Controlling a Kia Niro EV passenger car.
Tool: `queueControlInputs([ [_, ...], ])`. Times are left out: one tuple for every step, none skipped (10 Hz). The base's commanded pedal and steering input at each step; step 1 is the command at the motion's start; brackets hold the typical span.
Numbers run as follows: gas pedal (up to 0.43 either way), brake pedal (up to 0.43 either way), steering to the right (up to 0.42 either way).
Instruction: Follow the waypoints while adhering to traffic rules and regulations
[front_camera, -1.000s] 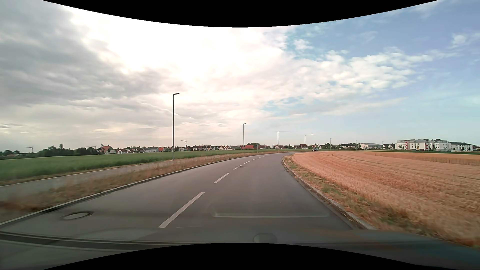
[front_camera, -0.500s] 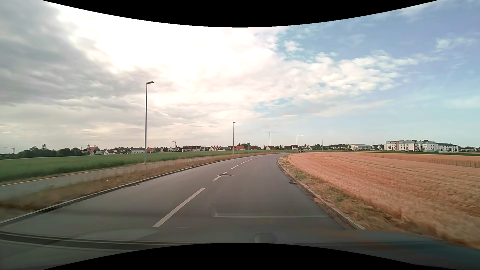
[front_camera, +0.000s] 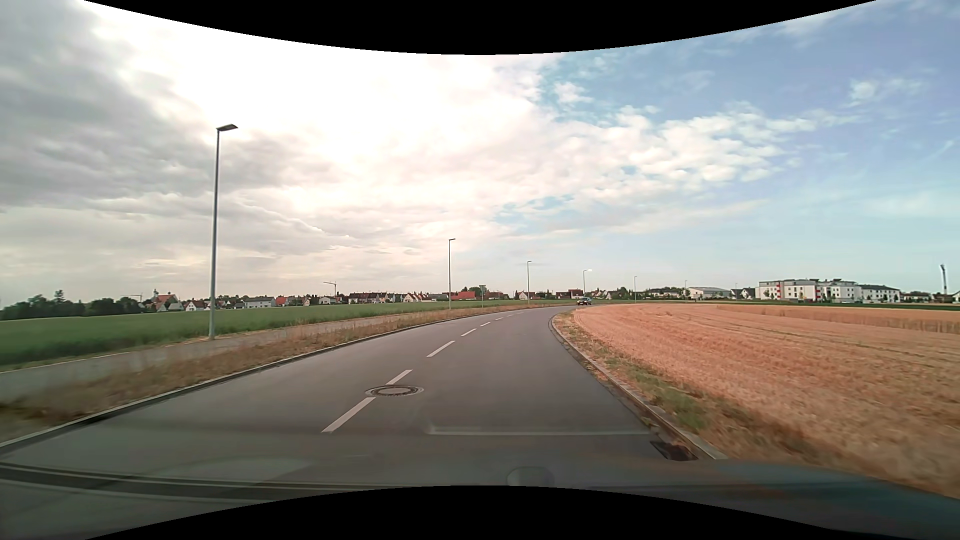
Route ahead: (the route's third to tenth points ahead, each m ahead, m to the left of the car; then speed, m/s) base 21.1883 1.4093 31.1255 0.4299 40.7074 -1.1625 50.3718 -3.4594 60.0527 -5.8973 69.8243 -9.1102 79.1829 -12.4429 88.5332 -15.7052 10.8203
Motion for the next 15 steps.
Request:
queueControlInputs([
  [0.311, 0.000, 0.027],
  [0.311, 0.000, 0.028],
  [0.311, 0.000, 0.024],
  [0.311, 0.000, 0.021],
  [0.311, 0.000, 0.019],
  [0.299, 0.000, 0.018],
  [0.299, 0.000, 0.014],
  [0.299, 0.000, 0.012],
  [0.287, 0.000, 0.014],
  [0.280, 0.000, 0.016],
  [0.280, 0.000, 0.017],
  [0.248, 0.000, 0.019],
  [0.248, 0.000, 0.022],
  [0.248, 0.000, 0.024],
  [0.248, 0.000, 0.024],
])
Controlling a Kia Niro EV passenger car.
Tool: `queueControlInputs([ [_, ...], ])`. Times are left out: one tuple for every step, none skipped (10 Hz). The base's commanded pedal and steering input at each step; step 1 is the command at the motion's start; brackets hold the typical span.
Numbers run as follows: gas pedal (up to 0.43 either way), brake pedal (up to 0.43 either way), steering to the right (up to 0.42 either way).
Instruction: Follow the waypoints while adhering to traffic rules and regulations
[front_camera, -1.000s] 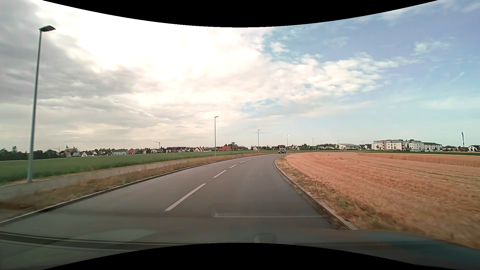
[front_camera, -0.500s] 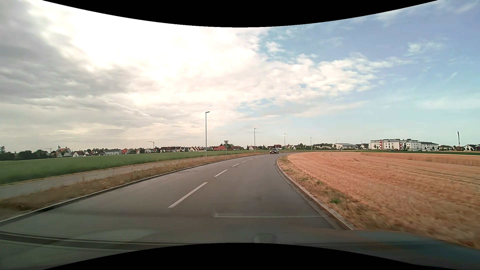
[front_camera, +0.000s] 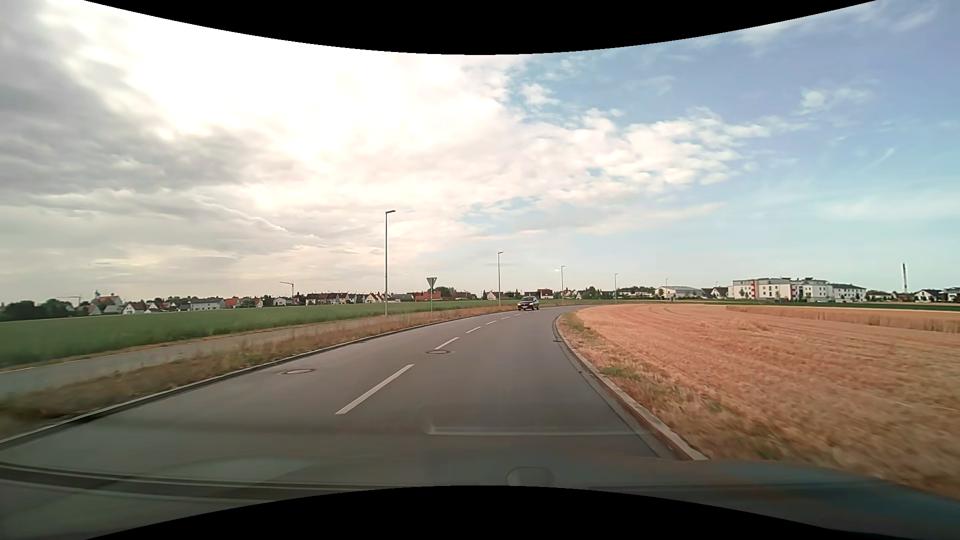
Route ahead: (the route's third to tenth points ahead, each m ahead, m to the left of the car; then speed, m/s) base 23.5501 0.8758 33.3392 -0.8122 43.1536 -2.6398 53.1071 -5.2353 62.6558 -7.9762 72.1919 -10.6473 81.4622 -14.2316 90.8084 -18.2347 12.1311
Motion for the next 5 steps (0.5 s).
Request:
queueControlInputs([
  [0.248, 0.000, 0.024],
  [0.248, 0.000, 0.024],
  [0.248, 0.000, 0.024],
  [0.248, 0.000, 0.024],
  [0.248, 0.000, 0.022],
])
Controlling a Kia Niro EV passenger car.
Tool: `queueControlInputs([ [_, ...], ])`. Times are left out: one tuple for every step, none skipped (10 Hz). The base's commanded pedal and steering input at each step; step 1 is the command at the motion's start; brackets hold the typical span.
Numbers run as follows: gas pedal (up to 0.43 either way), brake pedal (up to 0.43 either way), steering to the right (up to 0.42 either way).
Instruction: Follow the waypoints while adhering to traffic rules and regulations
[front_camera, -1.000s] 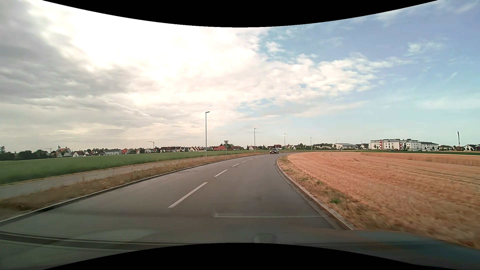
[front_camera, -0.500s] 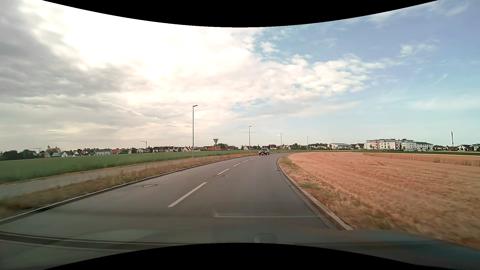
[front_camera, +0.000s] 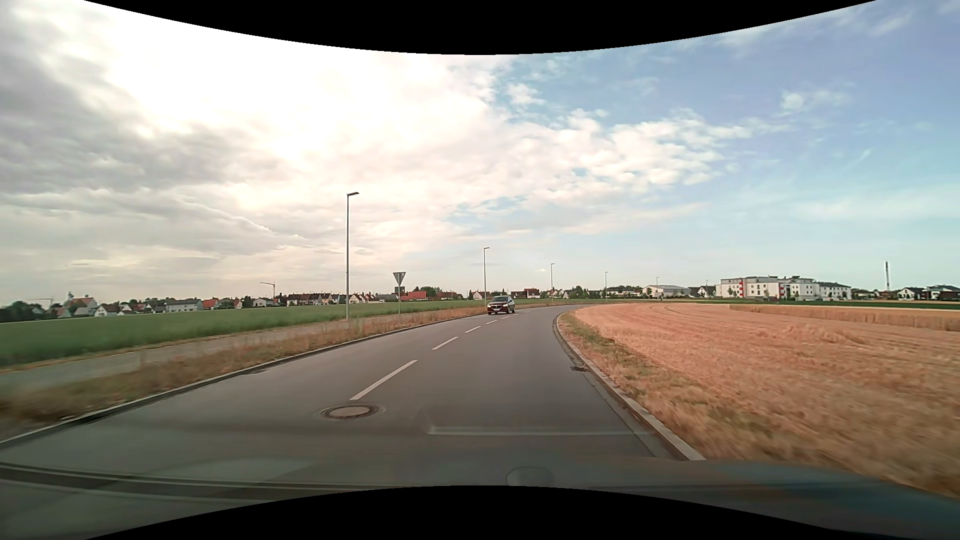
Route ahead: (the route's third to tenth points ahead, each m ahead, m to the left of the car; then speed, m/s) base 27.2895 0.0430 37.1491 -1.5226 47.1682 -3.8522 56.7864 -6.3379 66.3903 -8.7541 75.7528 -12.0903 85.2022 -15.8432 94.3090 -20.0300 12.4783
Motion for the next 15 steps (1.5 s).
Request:
queueControlInputs([
  [0.248, 0.000, 0.021],
  [0.240, 0.000, 0.022],
  [0.209, 0.000, 0.022],
  [0.169, 0.000, 0.023],
  [0.169, 0.000, 0.023],
  [0.169, 0.000, 0.023],
  [0.169, 0.000, 0.022],
  [0.157, 0.000, 0.022],
  [0.130, 0.000, 0.022],
  [0.098, 0.000, 0.022],
  [0.098, 0.000, 0.022],
  [0.098, 0.000, 0.022],
  [0.098, 0.000, 0.022],
  [0.098, 0.000, 0.022],
  [0.098, 0.000, 0.023],
])
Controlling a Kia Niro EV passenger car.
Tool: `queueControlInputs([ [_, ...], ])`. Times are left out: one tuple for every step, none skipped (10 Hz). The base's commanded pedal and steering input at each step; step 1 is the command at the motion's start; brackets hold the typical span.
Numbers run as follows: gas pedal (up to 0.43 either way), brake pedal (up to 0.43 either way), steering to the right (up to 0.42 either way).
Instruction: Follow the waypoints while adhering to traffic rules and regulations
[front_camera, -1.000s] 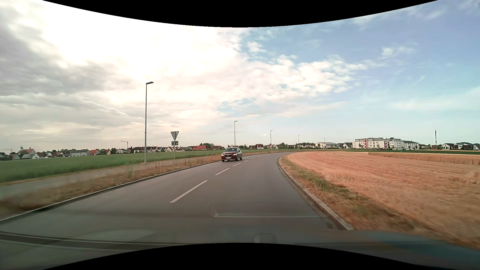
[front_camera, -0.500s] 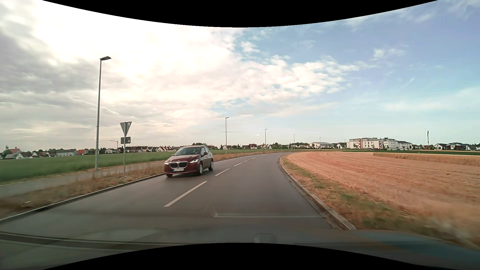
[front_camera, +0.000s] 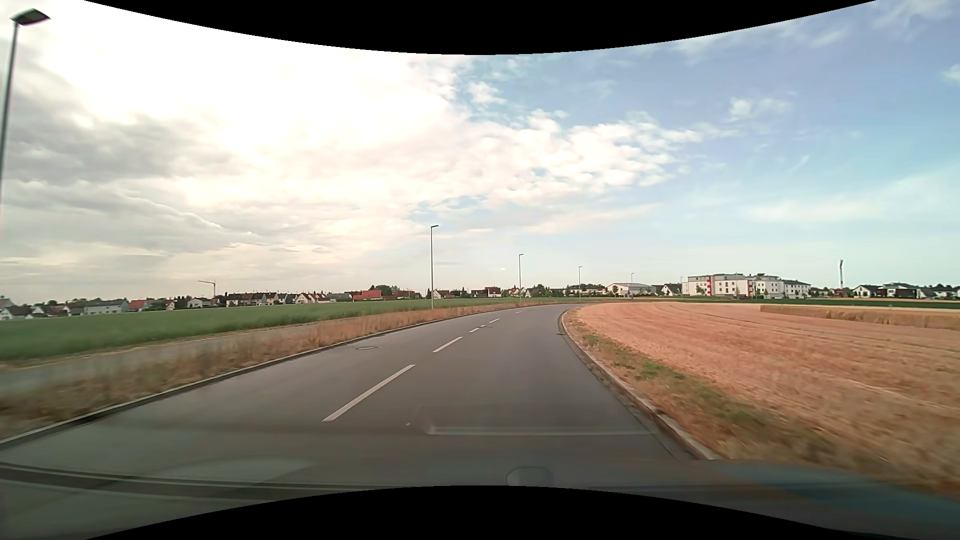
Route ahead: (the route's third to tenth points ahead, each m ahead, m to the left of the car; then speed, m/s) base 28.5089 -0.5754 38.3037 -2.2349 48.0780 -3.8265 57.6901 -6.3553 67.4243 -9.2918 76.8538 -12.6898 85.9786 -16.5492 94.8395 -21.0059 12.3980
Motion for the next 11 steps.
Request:
queueControlInputs([
  [0.098, 0.000, 0.023],
  [0.098, 0.000, 0.023],
  [0.098, 0.000, 0.023],
  [0.098, 0.000, 0.023],
  [0.098, 0.000, 0.023],
  [0.150, 0.000, 0.022],
  [0.209, 0.000, 0.023],
  [0.209, 0.000, 0.022],
  [0.220, 0.000, 0.022],
  [0.220, 0.000, 0.021],
  [0.220, 0.000, 0.020],
])
